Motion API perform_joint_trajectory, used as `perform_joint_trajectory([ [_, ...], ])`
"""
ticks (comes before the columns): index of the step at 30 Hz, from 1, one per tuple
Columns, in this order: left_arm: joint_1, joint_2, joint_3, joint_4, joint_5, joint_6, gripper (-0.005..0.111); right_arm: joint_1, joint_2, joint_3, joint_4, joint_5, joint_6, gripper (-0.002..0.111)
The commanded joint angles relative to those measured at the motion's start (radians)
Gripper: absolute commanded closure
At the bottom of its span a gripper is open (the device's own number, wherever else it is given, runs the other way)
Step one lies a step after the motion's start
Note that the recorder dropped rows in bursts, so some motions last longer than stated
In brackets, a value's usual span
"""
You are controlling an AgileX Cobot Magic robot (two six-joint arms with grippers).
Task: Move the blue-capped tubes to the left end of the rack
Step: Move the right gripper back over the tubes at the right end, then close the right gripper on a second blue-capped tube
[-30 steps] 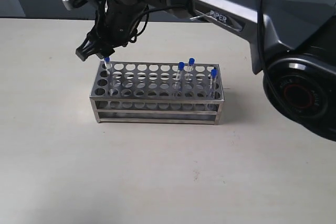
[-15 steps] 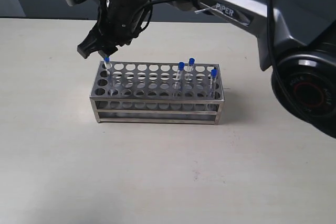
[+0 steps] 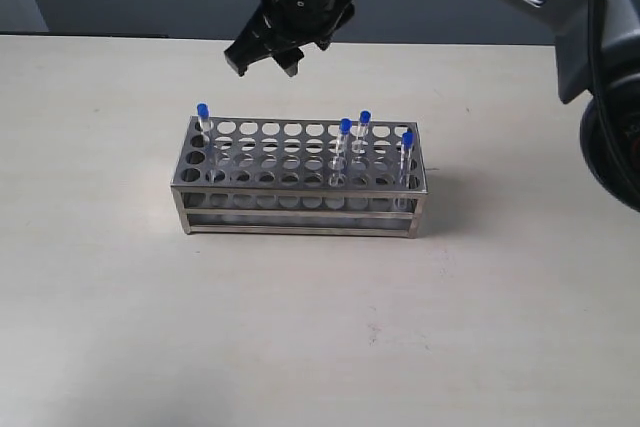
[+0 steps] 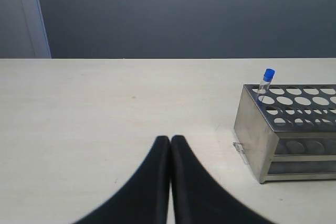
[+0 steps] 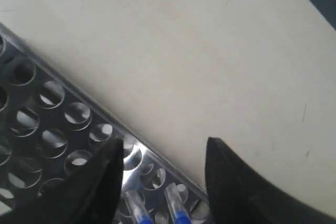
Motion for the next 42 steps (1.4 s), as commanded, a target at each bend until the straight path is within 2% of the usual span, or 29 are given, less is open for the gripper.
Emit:
perform_joint_trajectory([
  [1, -0.006, 0.006, -0.005, 0.002, -0.007, 0.001, 0.106, -0.037, -0.002, 0.014, 0.03, 0.004, 0.047, 0.061],
  [3, -0.006, 0.006, -0.005, 0.002, -0.007, 0.001, 0.106, -0.046, -0.002, 0.024, 0.038, 0.004, 0.066, 0.062],
  [5, -0.006, 0.006, -0.005, 0.002, -0.007, 0.001, 0.106, -0.048, -0.002, 0.034, 0.081, 0.004, 0.068, 0.068],
  [9, -0.006, 0.006, -0.005, 0.002, -0.007, 0.001, 0.106, -0.051, -0.014, 0.066, 0.17, 0.004, 0.068, 0.092],
  [11, -0.006, 0.006, -0.005, 0.002, -0.007, 0.001, 0.106, -0.051, -0.025, 0.083, 0.171, 0.004, 0.068, 0.1],
  [14, -0.006, 0.006, -0.005, 0.002, -0.007, 0.001, 0.106, -0.053, -0.053, 0.114, 0.171, 0.004, 0.071, 0.099],
  [23, -0.006, 0.006, -0.005, 0.002, -0.007, 0.001, 0.106, -0.053, -0.14, 0.253, 0.108, 0.004, 0.085, 0.08],
  [33, -0.006, 0.006, -0.005, 0.002, -0.007, 0.001, 0.106, -0.054, -0.14, 0.353, 0.05, 0.004, 0.087, 0.079],
  [42, -0.006, 0.006, -0.005, 0.002, -0.007, 0.001, 0.106, -0.054, -0.14, 0.353, 0.11, -0.007, 0.087, 0.079],
])
